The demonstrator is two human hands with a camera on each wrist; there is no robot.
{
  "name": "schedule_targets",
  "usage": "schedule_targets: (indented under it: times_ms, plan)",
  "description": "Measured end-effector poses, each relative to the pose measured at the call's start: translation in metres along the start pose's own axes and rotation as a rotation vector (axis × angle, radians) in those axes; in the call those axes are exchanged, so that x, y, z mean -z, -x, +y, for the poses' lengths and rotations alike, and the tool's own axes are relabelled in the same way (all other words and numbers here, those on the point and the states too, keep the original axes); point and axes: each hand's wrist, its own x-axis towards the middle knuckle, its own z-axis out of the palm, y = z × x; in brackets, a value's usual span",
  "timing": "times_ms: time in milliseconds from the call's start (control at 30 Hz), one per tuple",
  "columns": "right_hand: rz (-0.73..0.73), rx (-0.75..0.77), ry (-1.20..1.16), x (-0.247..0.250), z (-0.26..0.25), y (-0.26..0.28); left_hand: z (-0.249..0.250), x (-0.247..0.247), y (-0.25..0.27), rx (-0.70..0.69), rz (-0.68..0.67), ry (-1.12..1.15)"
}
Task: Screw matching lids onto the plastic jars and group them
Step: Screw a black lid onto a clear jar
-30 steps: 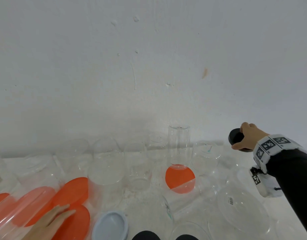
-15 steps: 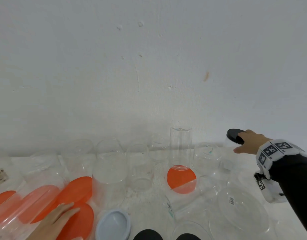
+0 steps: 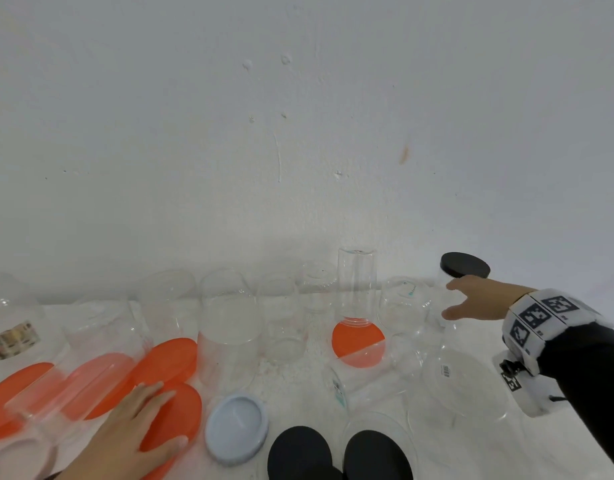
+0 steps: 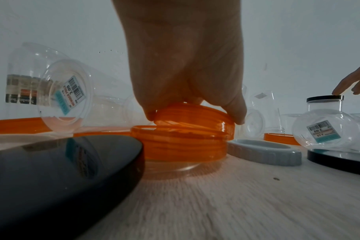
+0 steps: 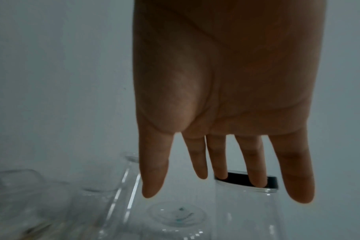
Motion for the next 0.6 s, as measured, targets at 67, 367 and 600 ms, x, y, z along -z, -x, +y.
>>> schedule_targets:
  times_ms: [67, 367, 600]
  plan:
    - [-0.019, 0.071, 0.019, -0.005, -0.016, 0.012, 0.021, 0.012, 0.008, -0.036, 0.043, -0.021]
    - [-0.072, 0.455, 0.248, -0.047, -0.125, 0.06, 0.083, 0.052, 0.04, 0.062, -0.078, -0.245]
    - [-0.082, 0.422, 0.523, -0.085, -0.161, 0.067, 0.092, 0.044, 0.049, -0.02, -0.011, -0.377]
